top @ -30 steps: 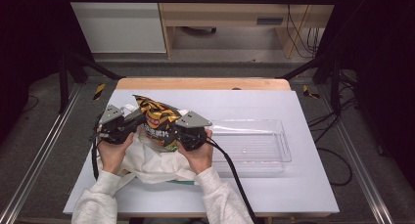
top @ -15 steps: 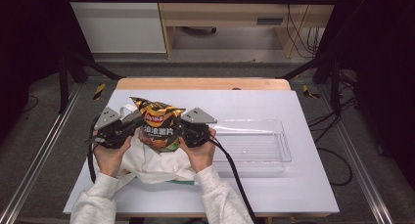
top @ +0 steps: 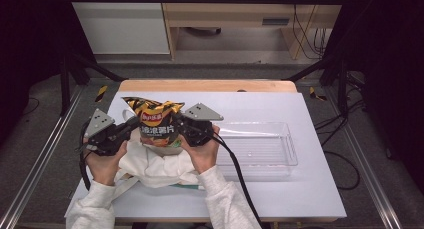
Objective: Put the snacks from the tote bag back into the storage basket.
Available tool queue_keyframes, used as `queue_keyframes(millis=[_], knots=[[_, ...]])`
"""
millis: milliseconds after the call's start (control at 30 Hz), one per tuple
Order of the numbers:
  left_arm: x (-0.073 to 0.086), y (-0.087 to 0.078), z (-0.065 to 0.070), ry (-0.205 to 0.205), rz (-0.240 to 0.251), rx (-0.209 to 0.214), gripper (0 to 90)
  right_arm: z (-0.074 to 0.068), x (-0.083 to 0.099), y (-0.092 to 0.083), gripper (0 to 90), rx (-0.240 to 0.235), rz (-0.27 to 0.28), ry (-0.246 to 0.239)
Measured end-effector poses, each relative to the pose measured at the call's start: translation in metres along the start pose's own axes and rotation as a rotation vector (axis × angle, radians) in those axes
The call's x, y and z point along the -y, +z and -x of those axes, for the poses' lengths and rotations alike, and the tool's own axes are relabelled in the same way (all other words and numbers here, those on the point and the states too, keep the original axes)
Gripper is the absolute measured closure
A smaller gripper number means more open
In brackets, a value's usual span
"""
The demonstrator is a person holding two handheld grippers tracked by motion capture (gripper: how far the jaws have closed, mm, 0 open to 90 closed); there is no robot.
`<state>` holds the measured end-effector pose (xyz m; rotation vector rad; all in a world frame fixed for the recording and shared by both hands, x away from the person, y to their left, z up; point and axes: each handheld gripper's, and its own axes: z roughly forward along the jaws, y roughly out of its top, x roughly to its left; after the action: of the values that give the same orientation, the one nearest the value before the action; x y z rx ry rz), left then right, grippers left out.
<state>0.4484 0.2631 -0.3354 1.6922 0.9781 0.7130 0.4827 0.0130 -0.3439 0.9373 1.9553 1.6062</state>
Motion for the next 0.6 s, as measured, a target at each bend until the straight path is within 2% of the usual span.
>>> queue_keyframes(millis=[267, 600], knots=[[-0.018, -0.025, 0.009, -0.016, 0.074, -0.001, 90.0, -0.003, -0.019, -0.012, 90.0, -0.037, 0.039, 0.003], [-0.031, -0.038, 0.024, -0.001, 0.104, 0.007, 90.0, -0.005, -0.039, -0.030, 90.0, -0.053, 0.061, -0.012]])
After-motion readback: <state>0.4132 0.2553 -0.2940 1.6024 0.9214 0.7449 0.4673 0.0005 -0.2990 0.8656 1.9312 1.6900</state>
